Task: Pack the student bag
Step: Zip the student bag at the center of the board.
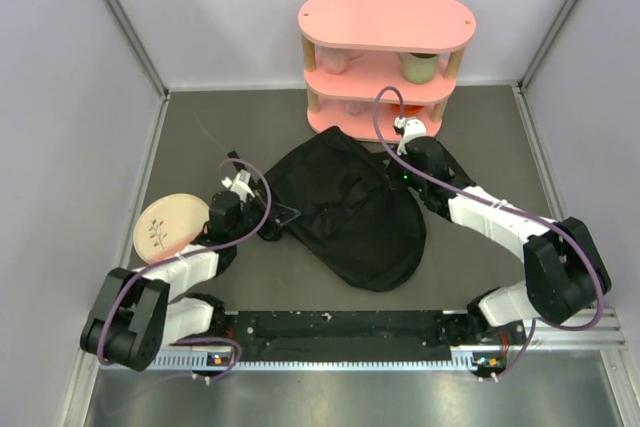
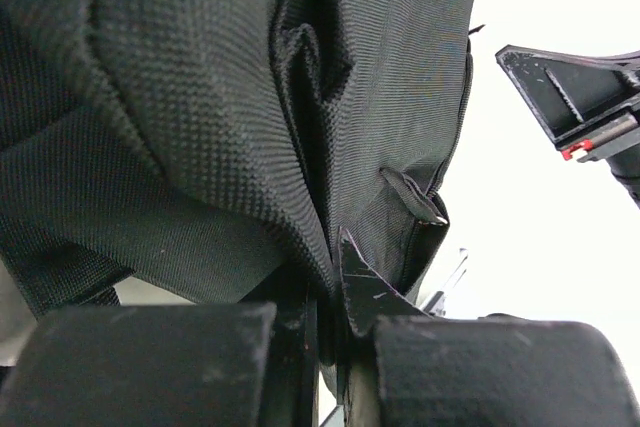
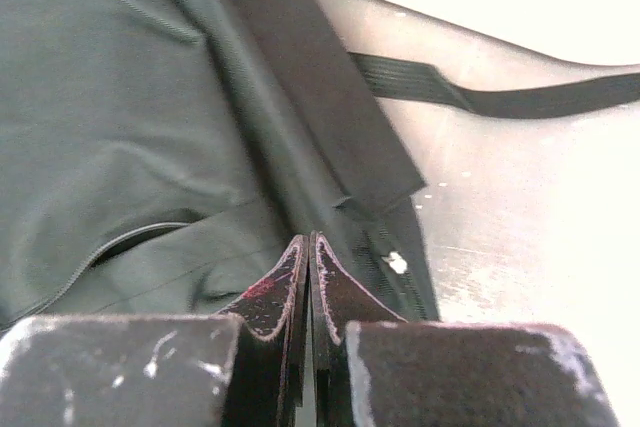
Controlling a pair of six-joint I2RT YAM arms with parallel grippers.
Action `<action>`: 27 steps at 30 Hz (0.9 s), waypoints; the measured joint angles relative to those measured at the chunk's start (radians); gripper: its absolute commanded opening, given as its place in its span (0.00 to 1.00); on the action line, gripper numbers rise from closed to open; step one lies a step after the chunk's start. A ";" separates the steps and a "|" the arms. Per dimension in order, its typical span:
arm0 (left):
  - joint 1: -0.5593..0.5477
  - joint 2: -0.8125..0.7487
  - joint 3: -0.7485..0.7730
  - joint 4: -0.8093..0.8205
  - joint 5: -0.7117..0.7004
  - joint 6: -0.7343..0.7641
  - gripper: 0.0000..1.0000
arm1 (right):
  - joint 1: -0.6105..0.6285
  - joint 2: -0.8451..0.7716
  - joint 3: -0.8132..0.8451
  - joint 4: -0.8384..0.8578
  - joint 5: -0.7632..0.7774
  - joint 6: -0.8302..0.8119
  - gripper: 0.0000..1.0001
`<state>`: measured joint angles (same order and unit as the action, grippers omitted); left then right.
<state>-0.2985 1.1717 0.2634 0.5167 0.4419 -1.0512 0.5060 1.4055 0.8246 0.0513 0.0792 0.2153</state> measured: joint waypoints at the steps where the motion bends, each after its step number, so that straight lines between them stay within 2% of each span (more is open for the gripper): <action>1: 0.000 -0.005 0.013 -0.026 0.002 0.017 0.12 | 0.000 0.000 0.000 0.003 -0.014 0.005 0.08; 3: 0.000 -0.002 0.028 -0.054 0.014 0.039 0.30 | 0.011 0.000 0.000 0.013 -0.076 0.024 0.23; 4: 0.001 0.000 0.029 -0.054 0.021 0.043 0.46 | 0.019 -0.002 0.000 0.016 -0.105 0.032 0.29; 6: 0.003 0.004 0.021 -0.028 0.048 0.027 0.56 | 0.053 -0.011 0.000 0.014 -0.128 0.040 0.31; 10: -0.008 0.000 -0.024 0.063 0.089 -0.019 0.64 | 0.117 -0.015 0.024 -0.039 -0.094 0.079 0.38; 12: -0.030 -0.014 -0.042 0.082 0.092 -0.045 0.67 | 0.104 0.007 0.028 -0.046 -0.057 0.117 0.38; 13: -0.046 -0.022 -0.046 0.088 0.088 -0.053 0.67 | 0.085 0.028 0.027 -0.047 -0.049 0.134 0.44; 15: -0.084 -0.026 -0.047 0.104 0.071 -0.063 0.66 | 0.047 0.076 0.019 -0.035 -0.059 0.175 0.45; 17: -0.121 -0.012 -0.047 0.126 0.057 -0.072 0.60 | 0.017 0.130 0.011 -0.028 -0.092 0.201 0.38; 18: -0.142 0.008 -0.046 0.144 0.050 -0.076 0.48 | 0.006 0.160 0.015 -0.022 -0.118 0.208 0.35; 19: -0.159 0.037 -0.046 0.163 0.044 -0.085 0.44 | 0.001 0.185 0.024 -0.018 -0.134 0.215 0.23; 20: -0.178 0.076 -0.046 0.187 0.038 -0.095 0.33 | -0.001 0.203 0.035 -0.010 -0.150 0.225 0.11; 21: -0.189 0.110 -0.044 0.204 0.037 -0.105 0.14 | -0.001 0.211 0.038 0.003 -0.157 0.235 0.03; 23: -0.199 0.177 -0.044 0.241 0.031 -0.127 0.00 | 0.002 0.211 0.031 0.025 -0.169 0.253 0.00; 27: -0.191 0.247 -0.045 0.300 0.043 -0.142 0.00 | 0.020 0.172 -0.079 0.158 -0.147 0.315 0.00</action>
<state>-0.4892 1.4185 0.2188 0.8165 0.4850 -1.1927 0.5259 1.5776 0.7460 0.2089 -0.0677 0.5308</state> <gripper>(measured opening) 0.057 0.034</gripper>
